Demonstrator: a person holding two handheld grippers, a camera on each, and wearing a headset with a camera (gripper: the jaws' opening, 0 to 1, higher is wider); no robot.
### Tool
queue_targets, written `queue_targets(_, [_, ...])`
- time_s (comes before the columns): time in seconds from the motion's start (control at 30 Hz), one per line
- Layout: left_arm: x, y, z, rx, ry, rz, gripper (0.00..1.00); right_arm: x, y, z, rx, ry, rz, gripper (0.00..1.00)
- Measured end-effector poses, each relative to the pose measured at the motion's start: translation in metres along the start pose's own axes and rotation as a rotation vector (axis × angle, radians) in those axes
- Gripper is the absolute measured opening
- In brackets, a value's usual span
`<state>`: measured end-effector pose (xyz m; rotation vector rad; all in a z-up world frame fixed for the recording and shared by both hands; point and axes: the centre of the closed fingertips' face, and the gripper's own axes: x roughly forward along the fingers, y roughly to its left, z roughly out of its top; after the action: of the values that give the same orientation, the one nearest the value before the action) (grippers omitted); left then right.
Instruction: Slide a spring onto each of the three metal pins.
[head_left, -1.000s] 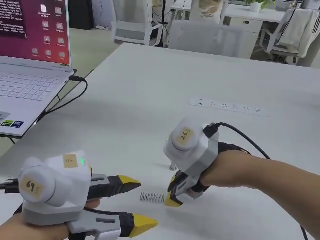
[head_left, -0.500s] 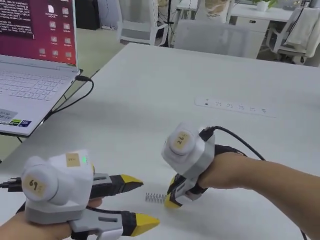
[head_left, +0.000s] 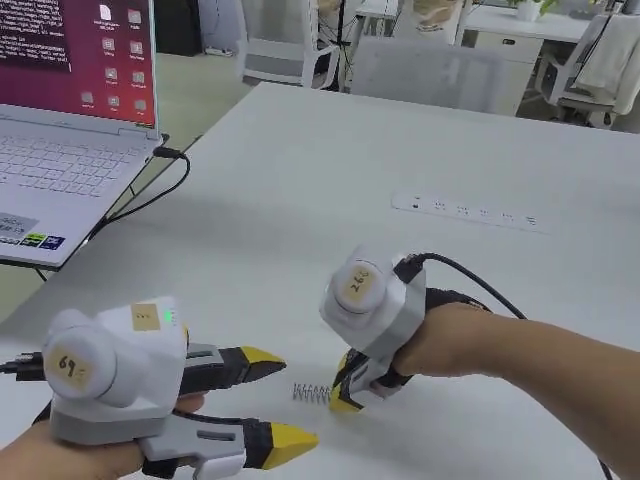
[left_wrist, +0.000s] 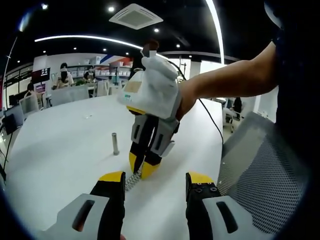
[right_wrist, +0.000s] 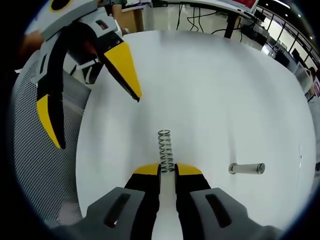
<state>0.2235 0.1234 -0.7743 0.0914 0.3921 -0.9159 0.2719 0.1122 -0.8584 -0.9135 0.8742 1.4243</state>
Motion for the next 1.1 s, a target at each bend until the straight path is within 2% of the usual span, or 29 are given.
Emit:
queue_targets(0.17, [0.0, 0.001, -0.001, -0.003, 0.001, 0.004, 0.43, -0.001, 0.0, 0.0, -0.033, 0.003, -0.005, 0.08])
queue_targets(0.47, [0.005, 0.0, -0.003, -0.001, 0.009, -0.001, 0.42, -0.008, 0.002, 0.0, -0.036, -0.014, -0.005, 0.08])
queue_targets(0.77, [0.011, 0.002, -0.007, 0.001, 0.022, -0.016, 0.42, -0.024, 0.009, -0.01, -0.026, -0.021, 0.001, 0.08])
queue_targets(1.1, [0.022, -0.004, -0.005, 0.022, 0.039, -0.055, 0.41, -0.041, 0.022, -0.022, -0.007, -0.022, 0.018, 0.07])
